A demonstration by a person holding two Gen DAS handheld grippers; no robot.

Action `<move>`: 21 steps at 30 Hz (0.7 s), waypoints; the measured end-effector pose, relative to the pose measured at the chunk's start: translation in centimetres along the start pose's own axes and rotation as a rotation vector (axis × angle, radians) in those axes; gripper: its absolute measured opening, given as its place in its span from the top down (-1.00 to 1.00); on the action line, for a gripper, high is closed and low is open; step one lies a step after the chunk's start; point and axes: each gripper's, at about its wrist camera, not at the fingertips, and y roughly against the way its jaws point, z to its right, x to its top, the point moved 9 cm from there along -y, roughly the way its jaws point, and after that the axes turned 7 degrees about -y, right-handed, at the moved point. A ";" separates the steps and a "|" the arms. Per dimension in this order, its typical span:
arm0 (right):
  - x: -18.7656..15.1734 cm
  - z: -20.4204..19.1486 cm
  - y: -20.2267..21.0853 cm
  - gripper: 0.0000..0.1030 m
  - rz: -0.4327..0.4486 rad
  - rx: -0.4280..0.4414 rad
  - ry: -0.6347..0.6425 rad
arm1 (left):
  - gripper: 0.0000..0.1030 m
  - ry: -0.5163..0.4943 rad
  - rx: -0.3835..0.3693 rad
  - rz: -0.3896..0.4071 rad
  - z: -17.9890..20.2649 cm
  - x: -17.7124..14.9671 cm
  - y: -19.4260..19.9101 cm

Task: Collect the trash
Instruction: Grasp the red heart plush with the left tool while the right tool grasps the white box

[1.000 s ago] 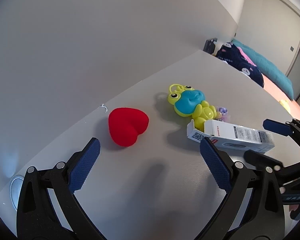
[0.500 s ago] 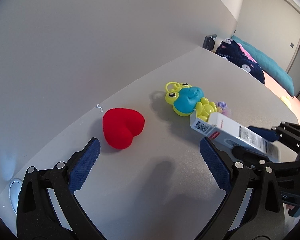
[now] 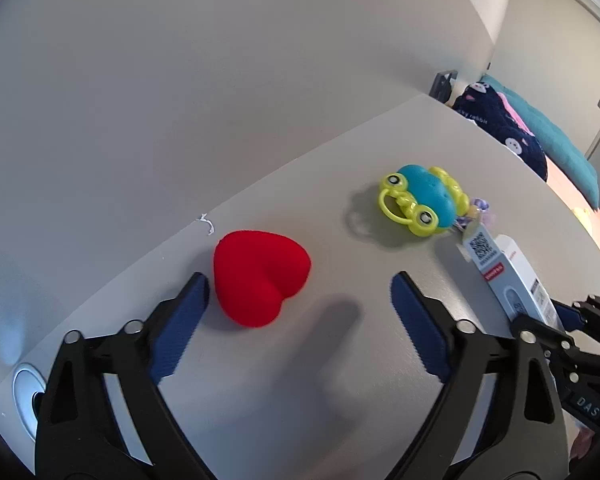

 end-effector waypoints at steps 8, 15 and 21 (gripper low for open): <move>0.0 0.2 0.2 0.42 0.004 0.031 -0.021 | -0.02 -0.020 0.031 0.005 -0.1 0.6 -0.2; -0.2 0.5 0.4 0.43 0.005 0.039 -0.048 | 0.08 -0.024 0.013 0.012 -0.2 0.5 0.0; -0.5 1.2 0.7 0.43 -0.004 0.056 -0.094 | 0.08 -0.051 0.015 0.016 0.8 0.2 0.3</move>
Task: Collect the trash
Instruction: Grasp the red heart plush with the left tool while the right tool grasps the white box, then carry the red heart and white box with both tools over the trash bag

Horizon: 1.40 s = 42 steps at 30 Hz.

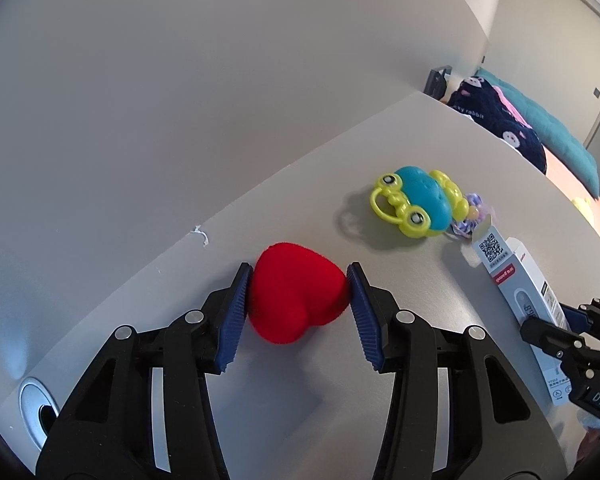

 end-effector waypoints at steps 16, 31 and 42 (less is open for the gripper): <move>-1.5 1.2 3.8 0.43 0.024 -0.025 -0.025 | 0.08 -0.080 -0.034 0.011 5.4 -1.8 3.1; -4.6 2.9 9.9 0.43 0.088 -0.030 -0.085 | 0.08 -0.185 -0.089 0.030 12.6 -4.4 8.4; -9.0 7.7 16.4 0.43 0.157 -0.071 -0.179 | 0.08 -0.311 -0.169 0.055 21.8 -6.6 12.0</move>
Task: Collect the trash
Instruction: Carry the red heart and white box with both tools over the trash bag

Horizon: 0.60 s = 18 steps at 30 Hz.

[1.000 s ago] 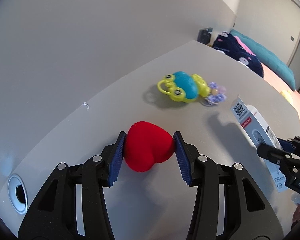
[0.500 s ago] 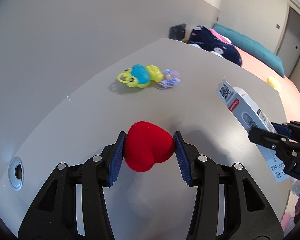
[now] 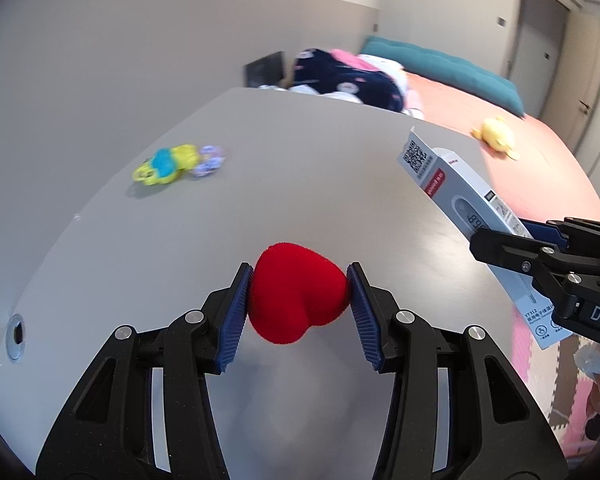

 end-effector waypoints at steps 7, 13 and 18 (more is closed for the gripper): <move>-1.8 5.2 3.4 0.43 0.031 -0.054 -0.067 | 0.07 -0.088 -0.059 0.010 6.5 0.8 0.2; -3.2 10.5 6.5 0.43 0.059 -0.105 -0.129 | 0.07 -0.171 -0.122 0.009 13.0 1.3 -0.1; -4.6 14.7 8.7 0.43 0.079 -0.145 -0.185 | 0.07 -0.228 -0.168 0.009 17.8 1.4 -0.2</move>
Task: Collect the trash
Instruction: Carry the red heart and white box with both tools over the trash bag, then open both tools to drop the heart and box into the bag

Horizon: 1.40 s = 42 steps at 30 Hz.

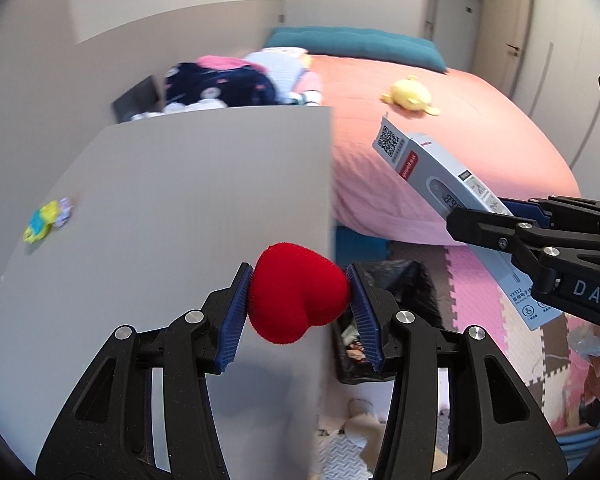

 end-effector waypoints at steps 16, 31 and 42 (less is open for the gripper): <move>-2.4 12.5 3.4 0.43 0.026 -0.126 -0.156 | 0.07 -0.159 -0.132 -0.016 11.5 2.8 -2.7; -3.7 17.8 2.7 0.43 -0.001 -0.181 -0.236 | 0.07 -0.248 -0.196 -0.050 15.9 3.0 -5.3; -2.3 19.1 2.3 -0.55 0.037 -0.290 -0.270 | -0.88 -0.269 -0.092 -0.081 13.6 2.5 -6.7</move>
